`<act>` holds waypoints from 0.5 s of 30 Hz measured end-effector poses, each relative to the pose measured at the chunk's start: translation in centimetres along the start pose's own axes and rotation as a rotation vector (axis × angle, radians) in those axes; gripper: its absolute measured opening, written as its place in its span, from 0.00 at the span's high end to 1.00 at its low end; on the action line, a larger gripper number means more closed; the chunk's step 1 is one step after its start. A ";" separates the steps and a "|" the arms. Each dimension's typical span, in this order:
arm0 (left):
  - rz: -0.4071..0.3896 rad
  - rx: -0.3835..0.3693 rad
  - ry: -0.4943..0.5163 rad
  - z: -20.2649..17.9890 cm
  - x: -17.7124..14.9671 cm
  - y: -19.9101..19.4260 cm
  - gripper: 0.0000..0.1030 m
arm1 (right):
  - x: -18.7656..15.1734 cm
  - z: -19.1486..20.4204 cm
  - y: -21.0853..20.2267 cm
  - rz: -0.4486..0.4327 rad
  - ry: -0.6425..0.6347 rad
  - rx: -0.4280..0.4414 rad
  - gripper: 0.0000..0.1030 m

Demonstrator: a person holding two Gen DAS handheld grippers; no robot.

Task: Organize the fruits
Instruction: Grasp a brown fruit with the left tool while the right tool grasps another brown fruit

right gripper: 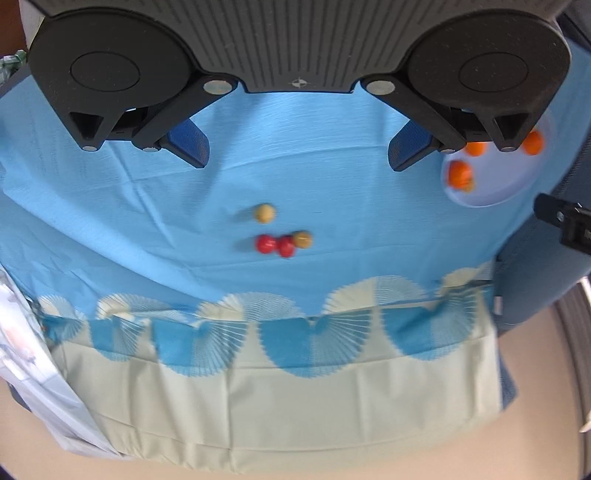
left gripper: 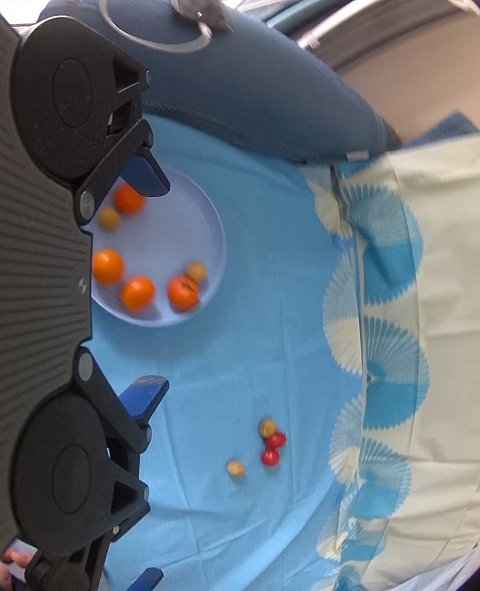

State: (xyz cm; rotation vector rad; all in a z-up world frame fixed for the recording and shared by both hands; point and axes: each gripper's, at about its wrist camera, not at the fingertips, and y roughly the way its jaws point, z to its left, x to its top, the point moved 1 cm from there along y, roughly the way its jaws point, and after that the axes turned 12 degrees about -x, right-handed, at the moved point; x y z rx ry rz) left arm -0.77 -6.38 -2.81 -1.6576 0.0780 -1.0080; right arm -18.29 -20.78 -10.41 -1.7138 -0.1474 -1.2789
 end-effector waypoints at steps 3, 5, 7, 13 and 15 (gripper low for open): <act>0.005 -0.041 0.049 -2.2 2.9 4.2 0.00 | 0.3 -1.3 4.5 -0.003 -0.002 -0.054 0.01; 0.018 -0.081 0.087 -3.7 4.9 7.5 0.00 | 0.6 -1.7 7.9 -0.006 -0.017 -0.078 0.01; 0.041 -0.108 0.128 -5.3 6.5 11.1 0.00 | 0.9 -1.7 11.4 -0.010 -0.047 -0.088 0.01; 0.132 -0.172 0.171 -8.9 10.2 21.8 0.00 | 2.0 -1.5 19.2 0.026 -0.074 -0.046 0.01; 0.156 -0.205 0.166 -9.6 11.1 24.5 0.00 | 2.1 -1.4 20.7 0.024 -0.094 -0.055 0.01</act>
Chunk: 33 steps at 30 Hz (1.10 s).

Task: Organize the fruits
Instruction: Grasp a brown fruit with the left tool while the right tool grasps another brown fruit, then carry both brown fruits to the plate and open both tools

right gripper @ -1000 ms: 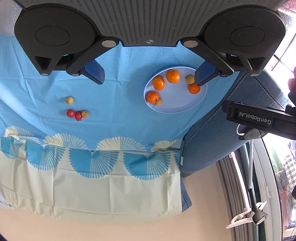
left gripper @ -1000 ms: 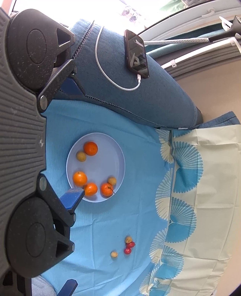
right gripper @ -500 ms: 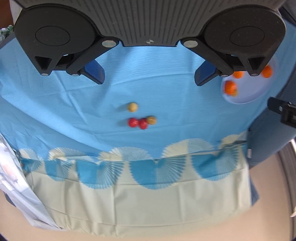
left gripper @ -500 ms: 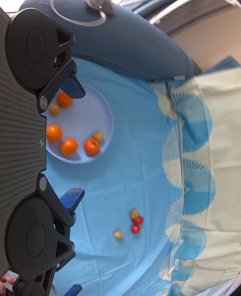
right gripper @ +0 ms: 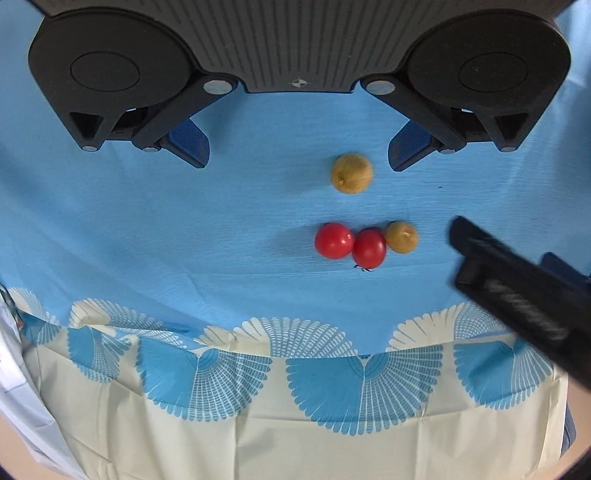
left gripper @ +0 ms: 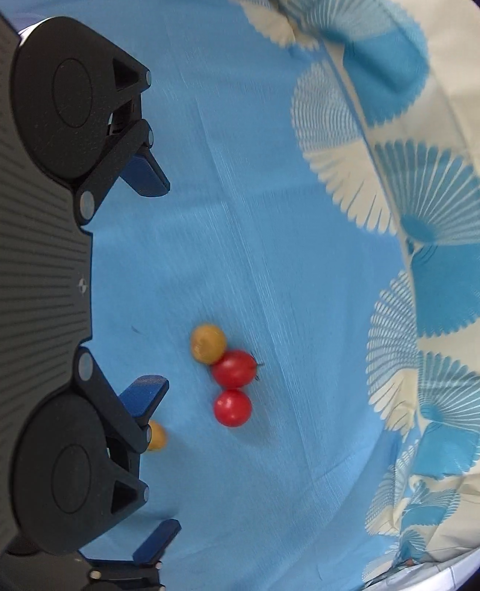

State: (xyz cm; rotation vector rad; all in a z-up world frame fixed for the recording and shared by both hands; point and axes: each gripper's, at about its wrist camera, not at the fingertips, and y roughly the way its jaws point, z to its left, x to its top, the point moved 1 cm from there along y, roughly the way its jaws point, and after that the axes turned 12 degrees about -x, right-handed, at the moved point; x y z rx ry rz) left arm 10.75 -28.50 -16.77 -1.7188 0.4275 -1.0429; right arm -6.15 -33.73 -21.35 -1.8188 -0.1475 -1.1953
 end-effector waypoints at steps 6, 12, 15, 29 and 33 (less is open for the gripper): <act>0.039 -0.013 0.004 0.1 2.0 4.2 0.00 | -0.3 0.1 1.9 0.027 -0.008 -0.013 0.01; -0.008 -0.035 -0.023 0.4 2.0 3.1 0.70 | -0.2 1.1 0.4 -0.028 -0.056 0.060 0.67; -0.043 -0.005 0.014 -0.2 1.7 2.1 0.70 | -0.4 1.8 -0.1 -0.049 -0.088 0.044 0.73; -0.115 0.112 -0.073 0.1 -6.2 -13.2 0.70 | -0.2 -0.8 -1.0 -0.109 -0.008 -0.087 0.73; -0.105 0.159 -0.116 1.0 -10.8 -18.4 0.69 | -0.1 -1.1 -3.9 -0.101 -0.020 -0.085 0.73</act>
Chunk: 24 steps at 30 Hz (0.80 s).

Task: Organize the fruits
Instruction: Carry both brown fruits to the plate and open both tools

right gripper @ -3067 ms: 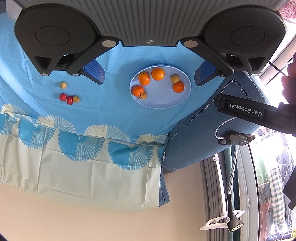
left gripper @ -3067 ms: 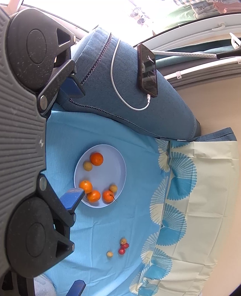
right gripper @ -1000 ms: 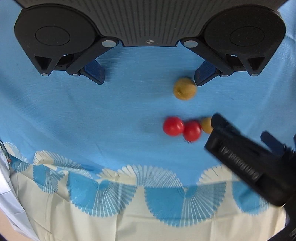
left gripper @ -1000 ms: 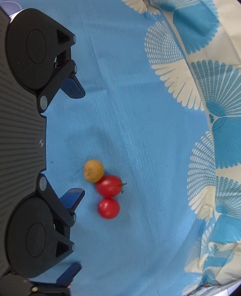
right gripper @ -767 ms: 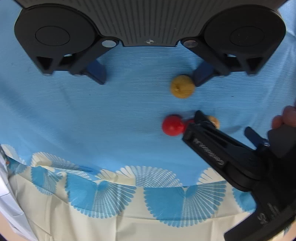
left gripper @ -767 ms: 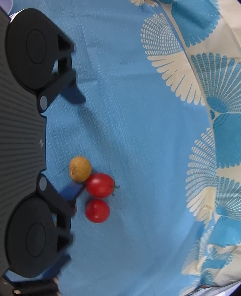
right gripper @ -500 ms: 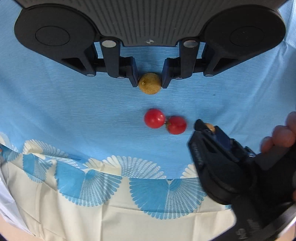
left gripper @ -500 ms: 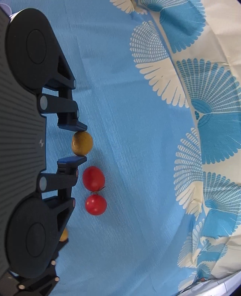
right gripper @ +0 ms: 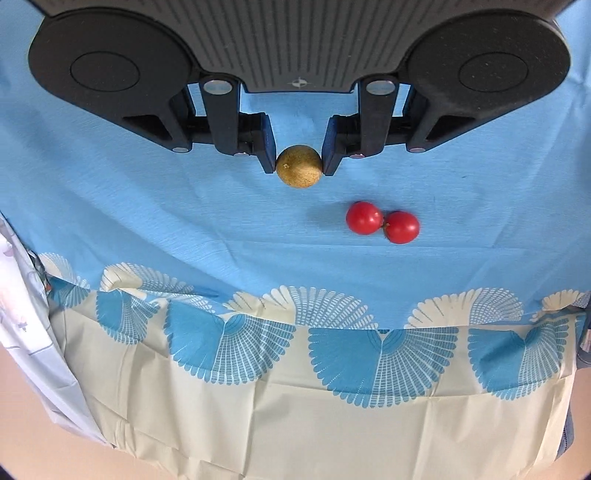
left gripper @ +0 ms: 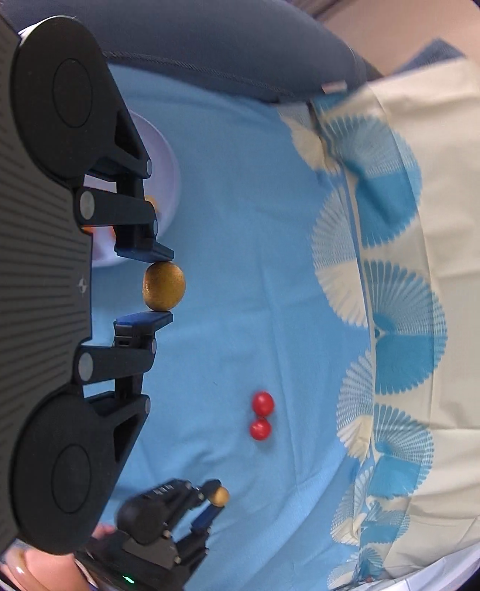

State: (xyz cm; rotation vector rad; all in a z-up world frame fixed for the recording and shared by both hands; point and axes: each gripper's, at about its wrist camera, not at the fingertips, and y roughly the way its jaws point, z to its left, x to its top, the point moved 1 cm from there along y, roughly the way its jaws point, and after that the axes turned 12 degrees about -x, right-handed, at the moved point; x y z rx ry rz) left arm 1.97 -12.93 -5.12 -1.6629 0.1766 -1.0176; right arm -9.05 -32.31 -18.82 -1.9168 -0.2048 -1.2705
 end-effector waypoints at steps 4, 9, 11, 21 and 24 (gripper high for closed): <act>-0.003 0.049 -0.033 2.0 -3.7 -4.4 0.69 | 0.9 -0.6 -5.6 -0.002 0.037 0.074 0.73; -0.023 0.063 -0.096 4.0 -7.3 -9.3 0.69 | 1.7 -0.7 -14.8 -0.013 0.057 0.242 0.73; -0.042 0.065 -0.123 4.8 -8.7 -11.3 0.69 | 1.8 -0.3 -18.2 -0.021 0.039 0.307 0.73; -0.118 0.113 -0.228 8.1 -14.8 -18.1 0.69 | 1.9 2.6 -31.1 -0.078 -0.059 0.553 0.73; -0.133 0.113 -0.249 8.5 -16.5 -19.4 0.70 | 1.7 3.4 -33.7 -0.111 -0.100 0.587 0.73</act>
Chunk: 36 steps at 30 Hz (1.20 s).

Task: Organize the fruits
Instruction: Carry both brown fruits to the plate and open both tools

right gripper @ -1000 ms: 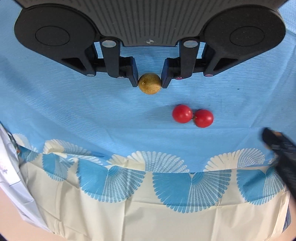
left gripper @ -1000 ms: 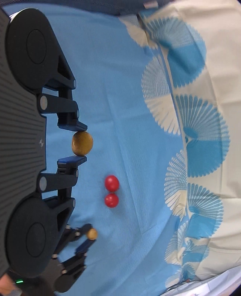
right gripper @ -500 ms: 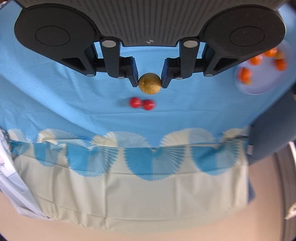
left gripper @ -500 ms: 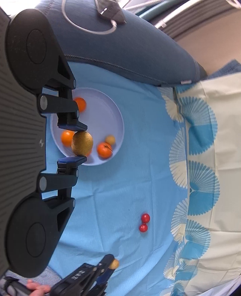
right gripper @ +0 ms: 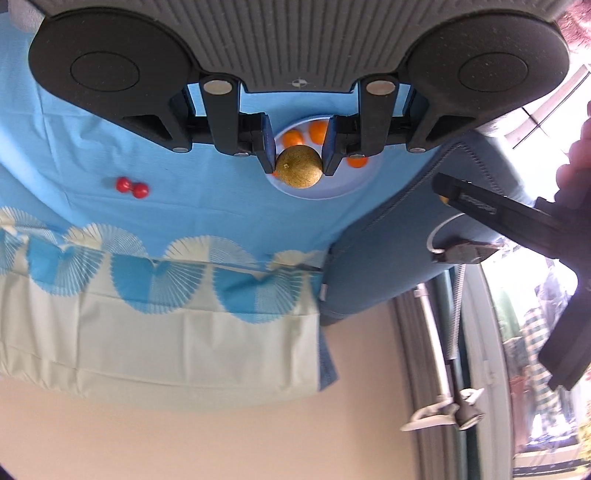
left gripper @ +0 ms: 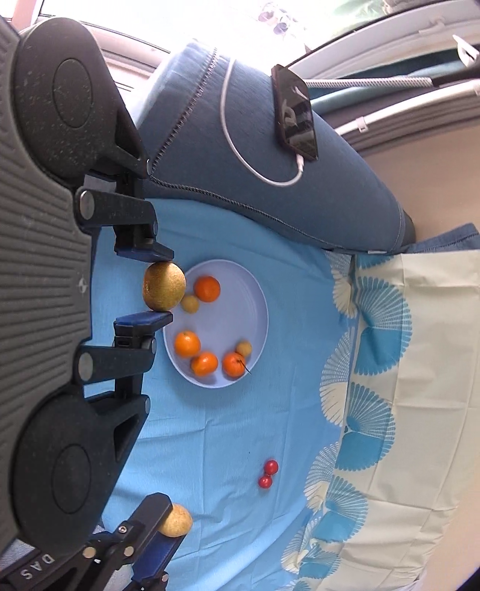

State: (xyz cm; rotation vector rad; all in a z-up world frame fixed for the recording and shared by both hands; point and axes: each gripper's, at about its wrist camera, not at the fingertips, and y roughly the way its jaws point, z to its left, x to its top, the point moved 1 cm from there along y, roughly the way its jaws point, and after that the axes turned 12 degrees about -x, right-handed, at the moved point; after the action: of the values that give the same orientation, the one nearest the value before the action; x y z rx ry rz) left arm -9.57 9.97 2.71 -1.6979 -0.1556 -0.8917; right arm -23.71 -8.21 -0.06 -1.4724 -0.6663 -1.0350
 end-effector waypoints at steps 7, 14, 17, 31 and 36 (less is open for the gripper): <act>-0.030 -0.022 -0.039 1.5 -2.5 -2.7 0.69 | -0.3 3.3 -3.2 -0.038 -0.082 0.036 0.73; -0.059 -0.028 -0.057 2.3 -3.2 -4.1 0.69 | -0.3 4.2 -4.5 -0.054 -0.100 0.028 0.73; -0.069 -0.033 -0.063 2.6 -3.3 -4.5 0.69 | -0.3 4.4 -4.8 -0.060 -0.103 0.020 0.73; -0.056 -0.046 -0.078 3.5 -3.1 -3.6 0.70 | -0.7 4.8 -3.9 -0.032 -0.102 0.008 0.72; -0.032 -0.049 -0.086 4.1 -2.5 -2.4 0.70 | -0.8 5.2 -2.8 -0.007 -0.113 0.007 0.72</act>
State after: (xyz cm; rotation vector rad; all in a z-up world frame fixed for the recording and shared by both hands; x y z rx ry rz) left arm -10.66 15.25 2.73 -1.7850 -0.2214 -0.8528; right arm -25.33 -2.53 0.84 -1.5321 -0.7547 -0.9590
